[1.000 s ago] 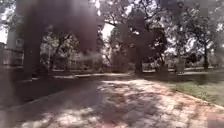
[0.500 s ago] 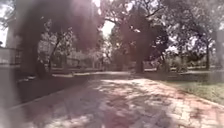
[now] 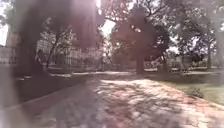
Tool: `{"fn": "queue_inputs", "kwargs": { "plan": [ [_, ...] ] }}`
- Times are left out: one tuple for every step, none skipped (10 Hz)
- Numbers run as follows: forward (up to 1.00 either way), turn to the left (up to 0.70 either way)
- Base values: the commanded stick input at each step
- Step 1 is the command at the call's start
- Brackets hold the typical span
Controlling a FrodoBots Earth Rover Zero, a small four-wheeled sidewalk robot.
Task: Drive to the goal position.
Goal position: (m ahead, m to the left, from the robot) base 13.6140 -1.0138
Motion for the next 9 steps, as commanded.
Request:
{"fn": "queue_inputs", "kwargs": {
  "plan": [
    [0.70, 0.00],
    [0.70, 0.00],
    [0.70, 0.00],
    [0.70, 0.00],
    [0.70, 0.00],
    [0.70, 0.00],
    [0.70, 0.00],
    [0.70, 0.00],
    [0.70, 0.00]
  ]
}}
